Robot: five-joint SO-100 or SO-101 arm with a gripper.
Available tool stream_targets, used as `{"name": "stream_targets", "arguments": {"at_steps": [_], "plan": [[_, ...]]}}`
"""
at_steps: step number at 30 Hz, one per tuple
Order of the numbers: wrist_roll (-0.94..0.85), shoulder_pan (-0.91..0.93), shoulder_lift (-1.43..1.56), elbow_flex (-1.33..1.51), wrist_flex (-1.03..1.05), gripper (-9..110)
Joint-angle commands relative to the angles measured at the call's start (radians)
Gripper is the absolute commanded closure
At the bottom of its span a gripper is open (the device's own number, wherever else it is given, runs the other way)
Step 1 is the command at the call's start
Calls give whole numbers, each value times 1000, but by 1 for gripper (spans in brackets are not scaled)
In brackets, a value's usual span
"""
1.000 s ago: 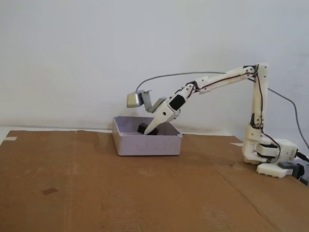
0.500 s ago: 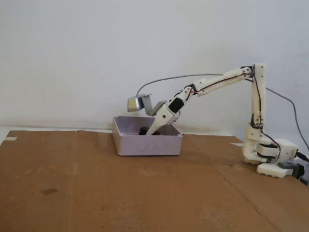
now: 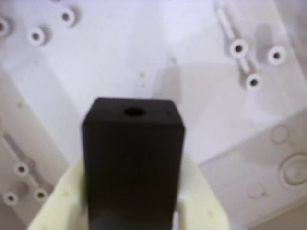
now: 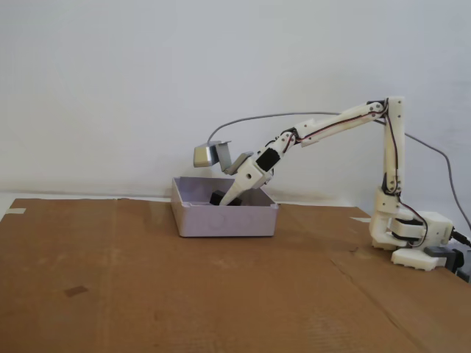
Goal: Grasp a block and put it in the box.
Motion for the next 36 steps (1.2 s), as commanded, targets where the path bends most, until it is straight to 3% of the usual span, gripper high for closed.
{"name": "stream_targets", "arguments": {"at_steps": [1, 5, 17, 36], "plan": [[-11, -3, 44, -20, -35, 98], [-11, -5, 46, -21, -43, 86], [-11, -5, 52, -20, -44, 72], [-12, -15, 129, -43, -34, 71]]}}
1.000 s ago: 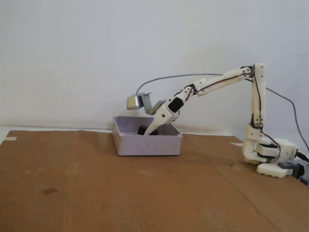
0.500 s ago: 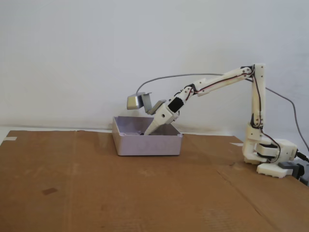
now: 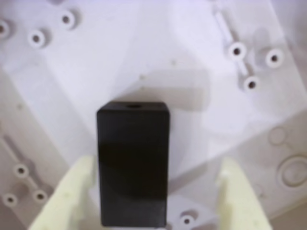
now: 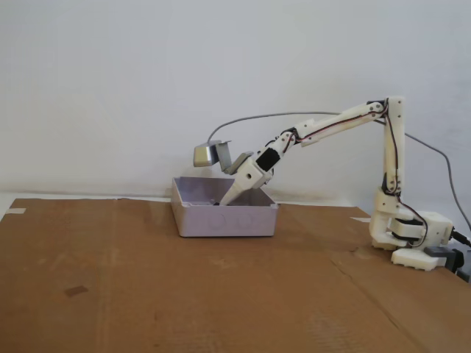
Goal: Grasp a block and put it in the box.
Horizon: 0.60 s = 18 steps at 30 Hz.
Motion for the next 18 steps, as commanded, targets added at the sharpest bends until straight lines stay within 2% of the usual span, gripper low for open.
{"name": "stream_targets", "arguments": {"at_steps": [1, 18], "plan": [[-9, -20, 140, -41, -34, 71], [-9, -87, 325, -35, -31, 71]]}}
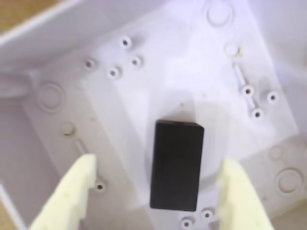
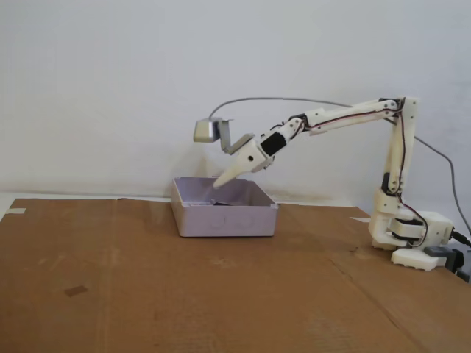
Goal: Grasp a block and put it in the box.
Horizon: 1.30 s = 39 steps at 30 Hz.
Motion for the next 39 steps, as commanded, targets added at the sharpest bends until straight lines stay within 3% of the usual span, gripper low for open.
{"name": "stream_targets", "arguments": {"at_steps": [1, 22, 30, 39], "plan": [[-9, -12, 175, -35, -31, 71], [-9, -150, 368, -34, -31, 72], [-9, -207, 430, -32, -29, 91], [-9, -235, 511, -31, -29, 101]]}}
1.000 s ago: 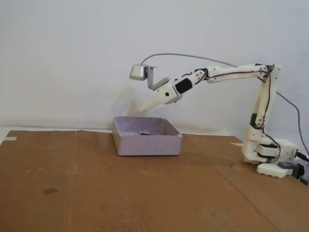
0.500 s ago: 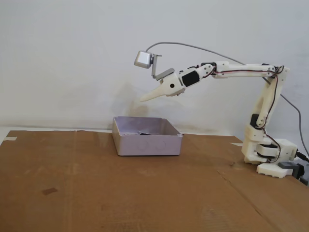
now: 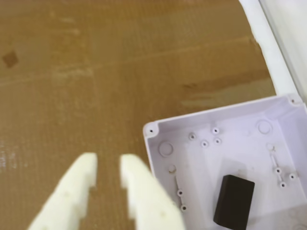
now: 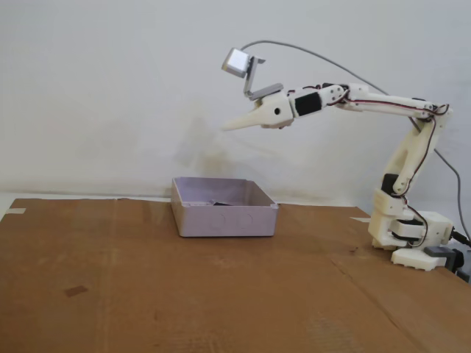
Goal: Grasp a block and put it in the box.
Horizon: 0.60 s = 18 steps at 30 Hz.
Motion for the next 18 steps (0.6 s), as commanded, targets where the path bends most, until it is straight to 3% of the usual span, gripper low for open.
{"name": "stream_targets", "arguments": {"at_steps": [1, 18], "plan": [[-9, -8, 144, -31, -29, 101], [-9, -106, 250, 124, -31, 102]]}}
